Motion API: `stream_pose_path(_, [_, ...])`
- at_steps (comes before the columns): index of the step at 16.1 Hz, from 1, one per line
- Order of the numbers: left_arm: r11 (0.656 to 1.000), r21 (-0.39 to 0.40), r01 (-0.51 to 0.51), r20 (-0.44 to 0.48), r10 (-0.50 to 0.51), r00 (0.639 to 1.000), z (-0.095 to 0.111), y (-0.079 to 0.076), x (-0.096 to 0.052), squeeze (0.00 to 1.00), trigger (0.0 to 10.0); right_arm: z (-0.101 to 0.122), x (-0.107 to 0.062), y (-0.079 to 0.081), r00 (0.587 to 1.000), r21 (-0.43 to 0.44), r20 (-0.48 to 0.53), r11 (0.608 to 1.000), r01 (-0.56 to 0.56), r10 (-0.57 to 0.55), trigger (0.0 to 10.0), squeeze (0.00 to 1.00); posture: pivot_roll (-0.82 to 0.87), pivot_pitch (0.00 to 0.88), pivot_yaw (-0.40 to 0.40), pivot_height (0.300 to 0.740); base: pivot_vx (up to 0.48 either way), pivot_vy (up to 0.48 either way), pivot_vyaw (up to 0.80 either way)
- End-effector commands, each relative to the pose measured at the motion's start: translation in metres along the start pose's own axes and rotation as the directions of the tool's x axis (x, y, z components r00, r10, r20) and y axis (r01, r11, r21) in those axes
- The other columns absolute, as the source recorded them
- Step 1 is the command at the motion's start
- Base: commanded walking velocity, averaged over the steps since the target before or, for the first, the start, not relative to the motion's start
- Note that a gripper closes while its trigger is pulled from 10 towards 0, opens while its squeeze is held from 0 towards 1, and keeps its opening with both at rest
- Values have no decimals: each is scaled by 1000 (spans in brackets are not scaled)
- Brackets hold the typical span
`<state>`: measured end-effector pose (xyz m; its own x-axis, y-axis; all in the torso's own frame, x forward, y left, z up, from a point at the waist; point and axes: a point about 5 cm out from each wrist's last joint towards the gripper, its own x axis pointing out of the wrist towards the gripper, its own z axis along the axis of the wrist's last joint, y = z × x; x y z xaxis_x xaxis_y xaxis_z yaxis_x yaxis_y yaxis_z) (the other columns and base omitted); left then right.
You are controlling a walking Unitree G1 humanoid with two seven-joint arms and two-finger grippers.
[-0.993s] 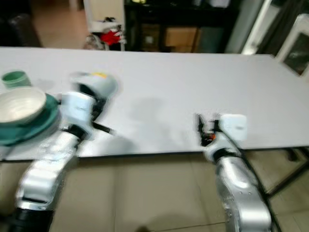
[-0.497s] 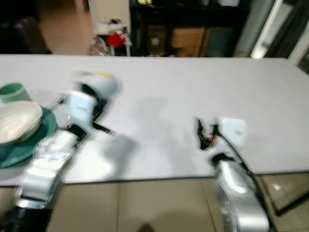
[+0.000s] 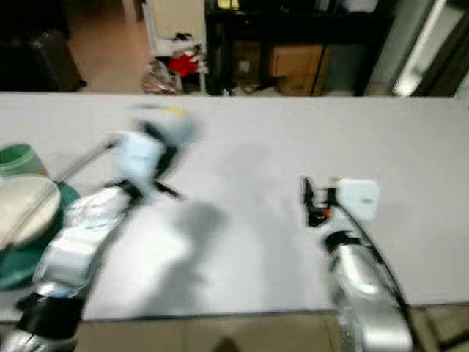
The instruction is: Setting the table
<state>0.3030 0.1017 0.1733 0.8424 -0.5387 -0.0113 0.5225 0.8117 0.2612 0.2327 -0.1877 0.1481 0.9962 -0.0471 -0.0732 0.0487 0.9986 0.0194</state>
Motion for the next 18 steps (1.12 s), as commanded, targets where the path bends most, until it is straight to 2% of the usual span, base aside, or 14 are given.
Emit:
stream_pose_path(1, [997,69,36,-10,-35,999,1,10,4,0,10000,4,0,7,998,0,10,998,-62,62,10000,0,-21,0,24,740,0,0,0])
stream_pose_path(3, [977,155,146,-28,-143,989,5,12,21,0,10000,4,-1,6,991,-52,-17,990,-131,131,10000,0,-43,0,47,740,0,0,0])
stream_pose_path(4, [959,195,206,-67,-197,978,8,17,35,0,10000,5,-2,0,989,-54,-27,987,-149,148,10000,0,-47,0,55,740,0,0,0])
stream_pose_path(5, [946,215,243,-80,-231,970,10,18,40,0,10000,6,-2,-1,986,-66,-27,984,-166,164,10000,0,-57,0,67,740,0,0,0])
stream_pose_path(6, [878,283,385,-127,-364,923,16,17,54,0,10000,7,-3,-5,972,-119,-52,965,-236,231,10000,0,-71,0,78,740,0,0,0])
stream_pose_path(7, [820,327,470,-165,-439,883,20,15,61,0,10000,8,-5,-7,958,-151,-76,947,-284,275,10000,0,-80,0,86,740,0,0,0])
stream_pose_path(8, [758,358,545,-221,-499,838,23,14,68,0,10000,9,-9,-12,945,-196,-108,926,-323,307,10000,0,-80,0,86,740,0,0,0])
stream_pose_path(9, [710,368,600,-279,-531,800,24,14,74,0,10000,9,-12,-16,935,-218,-135,911,-350,327,10000,0,-99,0,102,740,0,0,0])
stream_pose_path(10, [696,366,617,-303,-538,786,24,14,77,0,10000,9,-14,-18,931,-222,-146,906,-361,335,10000,0,-99,0,102,740,0,0,0])
stream_pose_path(11, [653,382,654,-370,-541,756,25,15,82,0,10000,9,-19,-22,916,-237,-177,888,-395,360,10000,0,-119,0,116,740,0,0,0])
stream_pose_path(12, [626,393,674,-405,-540,738,25,16,84,0,10000,8,-22,-24,906,-246,-197,875,-416,375,10000,0,-119,0,116,740,0,0,0])
stream_pose_path(14, [533,449,717,-565,-453,690,23,26,88,0,10000,7,-35,-29,864,-269,-274,829,-490,422,10000,0,-144,0,134,740,0,0,0])
stream_pose_path(16, [496,483,722,-639,-364,678,21,34,89,0,10000,5,-43,-30,838,-268,-318,806,-527,443,10000,0,-149,0,136,740,0,0,0])
stream_pose_path(18, [440,515,736,-682,-310,663,19,35,90,0,10000,4,-45,-31,830,-267,-331,799,-538,448,10000,0,-149,0,133,740,0,0,0])
